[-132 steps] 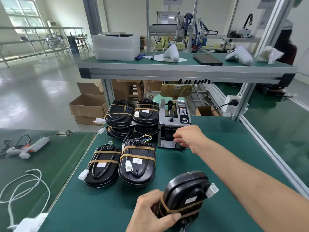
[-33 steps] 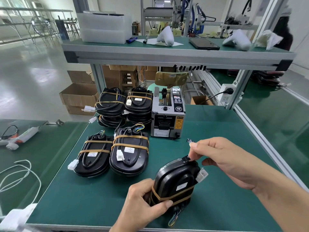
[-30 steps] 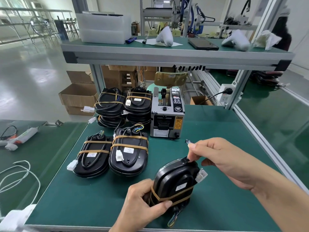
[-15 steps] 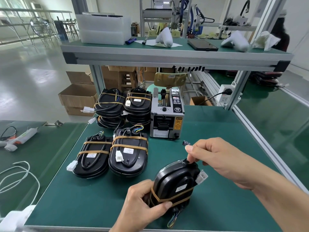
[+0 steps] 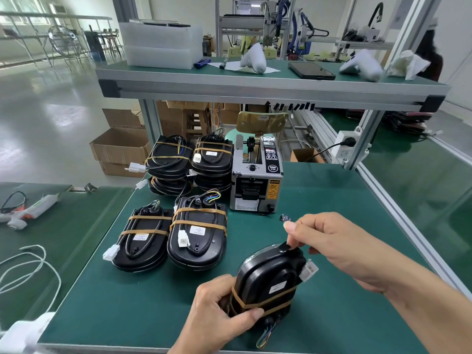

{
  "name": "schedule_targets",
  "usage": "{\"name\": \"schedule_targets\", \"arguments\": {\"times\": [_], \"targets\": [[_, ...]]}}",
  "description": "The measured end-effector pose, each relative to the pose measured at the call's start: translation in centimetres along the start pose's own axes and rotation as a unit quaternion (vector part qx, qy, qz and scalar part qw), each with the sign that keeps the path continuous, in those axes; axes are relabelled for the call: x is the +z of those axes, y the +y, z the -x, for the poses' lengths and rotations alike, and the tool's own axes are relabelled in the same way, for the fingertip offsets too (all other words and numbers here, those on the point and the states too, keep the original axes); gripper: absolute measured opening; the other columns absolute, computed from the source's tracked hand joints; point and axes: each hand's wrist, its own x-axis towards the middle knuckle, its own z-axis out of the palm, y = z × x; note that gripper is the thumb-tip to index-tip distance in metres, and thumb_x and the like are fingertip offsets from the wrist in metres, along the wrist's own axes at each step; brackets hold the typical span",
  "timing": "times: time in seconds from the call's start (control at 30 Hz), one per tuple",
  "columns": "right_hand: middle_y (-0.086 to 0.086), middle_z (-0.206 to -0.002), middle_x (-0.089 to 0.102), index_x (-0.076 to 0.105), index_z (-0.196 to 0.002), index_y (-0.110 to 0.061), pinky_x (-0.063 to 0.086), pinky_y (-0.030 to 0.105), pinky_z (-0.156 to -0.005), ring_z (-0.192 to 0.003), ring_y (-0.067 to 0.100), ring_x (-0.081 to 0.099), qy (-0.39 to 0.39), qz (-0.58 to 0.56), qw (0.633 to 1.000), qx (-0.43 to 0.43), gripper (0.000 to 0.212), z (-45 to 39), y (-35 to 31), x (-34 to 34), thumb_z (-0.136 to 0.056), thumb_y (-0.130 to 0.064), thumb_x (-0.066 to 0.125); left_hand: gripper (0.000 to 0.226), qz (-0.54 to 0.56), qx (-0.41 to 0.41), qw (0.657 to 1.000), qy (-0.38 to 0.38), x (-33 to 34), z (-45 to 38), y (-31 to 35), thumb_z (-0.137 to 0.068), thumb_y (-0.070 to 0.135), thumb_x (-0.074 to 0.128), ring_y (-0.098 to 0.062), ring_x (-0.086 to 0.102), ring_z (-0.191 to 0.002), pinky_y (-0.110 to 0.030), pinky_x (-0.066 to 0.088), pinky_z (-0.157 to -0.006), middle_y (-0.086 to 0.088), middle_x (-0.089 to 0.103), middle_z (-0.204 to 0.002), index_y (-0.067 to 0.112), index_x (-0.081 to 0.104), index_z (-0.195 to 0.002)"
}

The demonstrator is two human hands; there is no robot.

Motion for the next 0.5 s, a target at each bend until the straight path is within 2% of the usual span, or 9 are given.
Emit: {"name": "schedule_targets", "arguments": {"times": [0.07,0.2,0.3,0.4,0.43,0.5], "targets": [[-0.011,-0.091,0.076,0.076,-0.076,-0.028,0.046,0.032,-0.096,-0.089,-0.007,0.064,0.011,0.013,1.000,-0.005,0.050,0.02,0.05,0.08,-0.077,-0.073,0.056,0.028,-0.002,0.001,1.000,-0.001,-0.01,0.03,0.06,-0.071,0.042,0.091,-0.027,0.058,-0.065,-0.047,0.050,-0.059,-0.003,0.062,-0.071,0.021,0.074,-0.078],[0.007,-0.096,0.074,0.076,-0.078,-0.028,0.050,0.040,-0.100,-0.095,0.018,0.066,0.024,0.047,0.999,-0.005,0.051,0.13,-0.02,0.14,-0.084,-0.075,0.058,0.027,-0.002,-0.001,1.000,-0.002,-0.04,0.03,0.07,-0.071,0.040,0.092,-0.028,0.059,-0.066,-0.048,0.050,-0.060,-0.004,0.063,-0.071,0.021,0.075,-0.079],[0.003,-0.085,0.061,0.074,-0.080,-0.027,0.049,0.039,-0.090,-0.083,0.017,0.058,0.025,0.065,0.998,-0.006,0.066,0.39,-0.46,0.26,-0.071,-0.088,0.052,0.026,-0.002,0.001,1.000,-0.003,-0.06,0.04,0.09,-0.071,0.040,0.092,-0.028,0.058,-0.065,-0.048,0.050,-0.059,-0.003,0.062,-0.071,0.023,0.074,-0.079],[0.013,-0.088,0.065,0.072,-0.082,-0.020,0.051,0.040,-0.092,-0.086,0.028,0.062,0.045,0.091,0.995,-0.004,0.075,0.54,-0.60,0.33,-0.065,-0.089,0.047,0.027,-0.003,0.003,1.000,-0.004,-0.09,0.04,0.10,-0.071,0.041,0.092,-0.026,0.057,-0.064,-0.047,0.049,-0.058,-0.002,0.060,-0.070,0.024,0.073,-0.078],[0.012,-0.086,0.065,0.071,-0.082,-0.019,0.051,0.041,-0.088,-0.082,0.027,0.061,0.051,0.100,0.994,-0.007,0.076,0.61,-0.66,0.34,-0.066,-0.089,0.047,0.027,-0.003,0.003,1.000,-0.004,-0.09,0.03,0.09,-0.071,0.041,0.092,-0.026,0.057,-0.064,-0.047,0.049,-0.058,-0.002,0.060,-0.070,0.024,0.072,-0.078],[-0.001,-0.072,0.053,0.068,-0.083,-0.016,0.042,0.036,-0.070,-0.064,0.015,0.046,0.058,0.115,0.991,-0.019,0.078,0.79,-0.80,0.35,-0.068,-0.089,0.046,0.028,0.001,0.002,1.000,-0.003,-0.08,0.03,0.05,-0.072,0.042,0.092,-0.027,0.057,-0.065,-0.048,0.048,-0.058,-0.003,0.060,-0.071,0.023,0.073,-0.079]]}}
